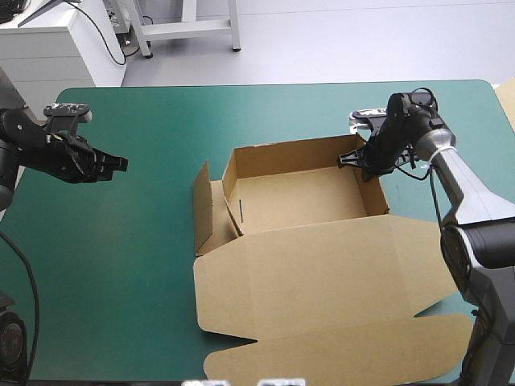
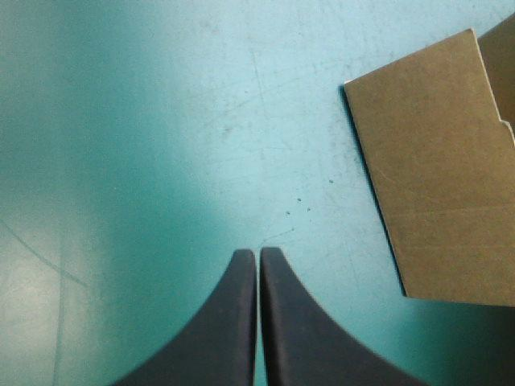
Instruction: Fold the box
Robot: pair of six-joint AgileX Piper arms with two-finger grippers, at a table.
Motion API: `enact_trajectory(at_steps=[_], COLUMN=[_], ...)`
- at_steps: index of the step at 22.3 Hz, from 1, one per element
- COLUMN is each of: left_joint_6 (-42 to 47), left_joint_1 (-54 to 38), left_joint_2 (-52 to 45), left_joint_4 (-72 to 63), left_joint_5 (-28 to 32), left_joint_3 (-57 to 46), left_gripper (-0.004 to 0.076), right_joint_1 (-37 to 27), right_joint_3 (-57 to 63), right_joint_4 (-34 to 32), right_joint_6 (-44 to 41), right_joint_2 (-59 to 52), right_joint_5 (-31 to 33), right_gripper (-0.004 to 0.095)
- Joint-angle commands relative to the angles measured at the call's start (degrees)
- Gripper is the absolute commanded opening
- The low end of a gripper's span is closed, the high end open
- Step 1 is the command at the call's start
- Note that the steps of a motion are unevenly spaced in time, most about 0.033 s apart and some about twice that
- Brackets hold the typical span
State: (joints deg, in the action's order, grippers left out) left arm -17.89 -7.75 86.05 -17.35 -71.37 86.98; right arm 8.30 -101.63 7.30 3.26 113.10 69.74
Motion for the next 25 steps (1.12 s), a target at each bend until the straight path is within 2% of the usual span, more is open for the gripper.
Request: enact_trajectory(at_steps=[1,5,13,17,20,25], left_joint_6=[0.3,0.3,0.1,-3.3,-10.3,-14.1], left_joint_1=[0.0,0.0,0.0,0.0,0.0,0.0], left_joint_2=[-1.9,-1.9,-1.9,-1.9,-1.9,-1.9], left_joint_4=[-1.5,-1.5,-3.6,-17.0,-26.3,-36.4], left_joint_5=[0.7,1.6,2.8,6.2,7.3,7.4], left_joint_3=[1.2,1.2,1.2,1.2,1.2,1.2], left_gripper=[-0.0008,-0.0008,-0.0008,-0.0008,-0.0008,-0.0008], right_joint_1=[-0.1,-0.2,-5.0,-11.3,-13.8,-13.8], right_joint_3=[-1.4,-1.4,-1.4,-1.4,-1.4,-1.4], right_joint_4=[2.5,4.0,7.1,15.3,22.5,24.7], right_joint_6=[-0.6,-0.6,0.8,2.1,3.7,5.0], right_joint_2=[-3.3,-5.7,-19.5,-24.9,-26.4,-26.9], right_joint_5=[1.6,1.6,1.6,1.6,1.6,1.6], right_gripper=[-0.0015,-0.0015,-0.0015,-0.0015,-0.0015,-0.0015])
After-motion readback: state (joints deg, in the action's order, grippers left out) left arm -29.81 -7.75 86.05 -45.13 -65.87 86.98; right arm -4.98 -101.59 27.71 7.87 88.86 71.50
